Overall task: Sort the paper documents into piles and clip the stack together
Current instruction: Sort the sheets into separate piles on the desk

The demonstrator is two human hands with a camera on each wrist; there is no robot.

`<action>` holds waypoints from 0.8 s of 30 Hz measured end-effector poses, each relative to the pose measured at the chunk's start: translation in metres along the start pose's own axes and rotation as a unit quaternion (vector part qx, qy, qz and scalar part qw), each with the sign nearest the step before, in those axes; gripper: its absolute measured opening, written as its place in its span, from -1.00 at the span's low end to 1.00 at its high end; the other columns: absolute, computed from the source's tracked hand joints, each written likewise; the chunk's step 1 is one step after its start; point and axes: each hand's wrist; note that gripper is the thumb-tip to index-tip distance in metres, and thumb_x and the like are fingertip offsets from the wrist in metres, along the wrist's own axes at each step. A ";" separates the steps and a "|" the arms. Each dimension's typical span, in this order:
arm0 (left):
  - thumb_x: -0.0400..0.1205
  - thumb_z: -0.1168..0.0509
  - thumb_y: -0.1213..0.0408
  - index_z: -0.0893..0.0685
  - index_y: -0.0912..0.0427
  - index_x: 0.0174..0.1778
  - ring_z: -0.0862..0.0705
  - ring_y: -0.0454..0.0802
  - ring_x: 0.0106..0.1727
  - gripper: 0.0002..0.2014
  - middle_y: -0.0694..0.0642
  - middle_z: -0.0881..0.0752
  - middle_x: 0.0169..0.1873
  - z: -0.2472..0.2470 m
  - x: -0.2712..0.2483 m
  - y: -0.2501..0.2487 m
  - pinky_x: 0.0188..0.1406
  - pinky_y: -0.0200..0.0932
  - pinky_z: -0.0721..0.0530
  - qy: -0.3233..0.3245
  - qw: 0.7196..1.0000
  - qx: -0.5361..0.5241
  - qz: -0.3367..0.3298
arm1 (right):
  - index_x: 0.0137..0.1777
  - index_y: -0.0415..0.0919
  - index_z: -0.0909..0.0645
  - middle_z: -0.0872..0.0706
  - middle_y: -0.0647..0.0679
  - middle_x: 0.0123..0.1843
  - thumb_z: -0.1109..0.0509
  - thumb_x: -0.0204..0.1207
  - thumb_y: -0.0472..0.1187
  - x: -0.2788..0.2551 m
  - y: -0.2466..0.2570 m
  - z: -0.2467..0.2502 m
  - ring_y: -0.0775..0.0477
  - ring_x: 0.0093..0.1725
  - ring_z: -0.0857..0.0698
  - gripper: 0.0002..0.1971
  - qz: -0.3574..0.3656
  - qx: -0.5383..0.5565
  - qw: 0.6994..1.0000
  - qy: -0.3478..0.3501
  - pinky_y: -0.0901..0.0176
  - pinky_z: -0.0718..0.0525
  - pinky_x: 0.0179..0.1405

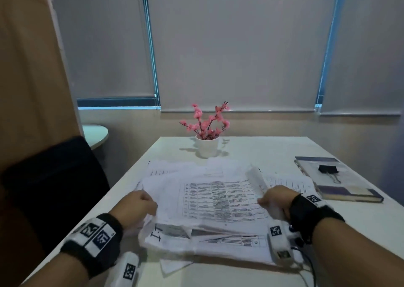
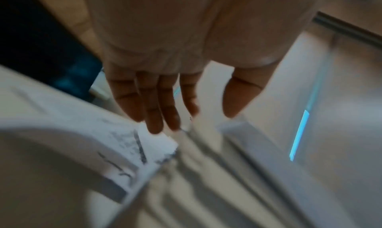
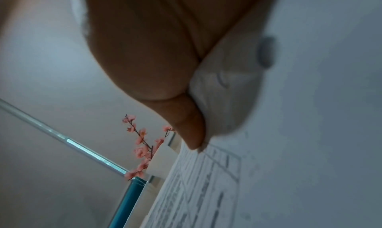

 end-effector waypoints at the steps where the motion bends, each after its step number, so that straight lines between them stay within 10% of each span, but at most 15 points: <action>1: 0.40 -0.47 0.28 -0.63 0.23 -0.36 -0.56 -0.01 -0.35 -0.84 0.07 -0.64 -0.40 -0.001 -0.004 0.000 -0.42 -0.24 -0.46 0.028 0.998 0.055 -0.010 | 0.06 -0.46 -0.68 -0.73 -0.24 -0.11 -0.57 0.44 -0.23 0.003 -0.002 0.000 -0.22 -0.14 -0.70 -0.68 -0.006 0.018 1.000 0.002 0.11 -0.62 -0.18; 5: 0.54 -0.40 0.18 -0.44 0.15 -0.56 -0.36 -0.03 -0.54 -0.61 0.09 -0.41 -0.58 -0.006 -0.017 -0.010 -0.52 -0.20 -0.31 0.005 0.983 0.175 -0.055 | 0.02 -0.49 -0.67 -0.73 -0.29 -0.11 -0.58 0.41 -0.30 0.007 -0.004 -0.001 -0.26 -0.13 -0.68 -0.71 -0.019 0.032 0.999 0.012 0.03 -0.63 -0.13; 7: 0.51 -0.35 0.14 -0.62 0.12 -0.60 -0.51 -0.04 -0.54 -0.66 0.10 -0.61 -0.59 -0.008 -0.025 -0.020 -0.44 -0.13 -0.53 0.024 0.984 0.155 -0.084 | 0.07 -0.52 -0.66 -0.74 -0.33 -0.04 -0.58 0.40 -0.30 0.012 -0.007 -0.003 -0.28 -0.08 -0.69 -0.67 -0.023 0.047 0.999 0.016 0.00 -0.64 -0.06; 9: 0.42 -0.29 0.09 -0.88 -0.16 -0.18 -0.77 -0.04 -0.24 -0.76 0.00 -0.86 -0.23 -0.011 -0.032 -0.028 -0.06 -0.04 -0.74 0.085 0.984 0.112 -0.111 | 0.09 -0.54 -0.66 -0.74 -0.36 0.03 -0.58 0.40 -0.30 0.012 -0.006 -0.003 -0.28 -0.05 -0.68 -0.65 -0.019 0.042 0.999 0.019 -0.03 -0.63 -0.01; 12: 0.48 -0.38 0.14 -0.20 -0.45 0.65 -0.79 -0.03 0.09 -0.16 -0.09 -0.78 0.15 -0.022 -0.039 -0.033 0.09 -0.15 -0.76 0.165 0.962 0.152 -0.153 | 0.06 -0.52 -0.67 -0.71 -0.34 0.04 -0.57 0.42 -0.29 0.008 -0.002 -0.005 -0.25 -0.06 -0.66 -0.68 -0.016 0.037 0.999 0.022 -0.05 -0.62 0.03; 16: 0.56 -0.43 0.34 0.53 -0.70 0.37 -0.72 -0.18 0.20 0.23 -0.08 -0.57 0.44 -0.043 -0.036 -0.033 0.20 -0.18 -0.74 0.147 0.942 0.214 -0.215 | -0.20 -0.28 -0.62 -0.68 -0.29 0.09 -0.54 0.46 -0.22 0.009 0.000 -0.005 -0.19 -0.05 -0.67 -0.83 -0.024 -0.002 0.999 0.032 -0.06 -0.63 0.23; 21: 0.51 -0.49 0.05 0.66 -0.55 0.39 -0.65 0.05 0.27 0.27 0.04 -0.34 0.62 -0.052 -0.027 -0.046 0.23 0.05 -0.71 0.078 0.922 0.289 -0.245 | -0.34 -0.06 -0.38 -0.51 -0.16 0.12 -0.31 0.66 -0.16 -0.007 0.008 -0.002 -0.06 0.11 -0.47 -0.68 -0.017 -0.011 1.000 0.005 0.19 -0.52 0.29; 24: 0.41 -0.44 -0.28 0.53 -0.29 0.65 -0.56 0.09 0.38 0.27 0.05 -0.37 0.62 -0.061 -0.022 -0.057 0.39 0.12 -0.59 0.053 0.915 0.333 -0.221 | -0.13 -0.32 -0.67 -0.69 -0.26 0.15 -0.47 0.54 -0.25 0.000 0.003 -0.003 -0.25 0.18 -0.65 -0.88 -0.008 -0.021 0.999 0.029 0.02 -0.61 0.28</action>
Point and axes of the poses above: each hand's wrist, its own x-axis towards the middle knuckle, its own z-axis out of the back of the hand, y = z × x
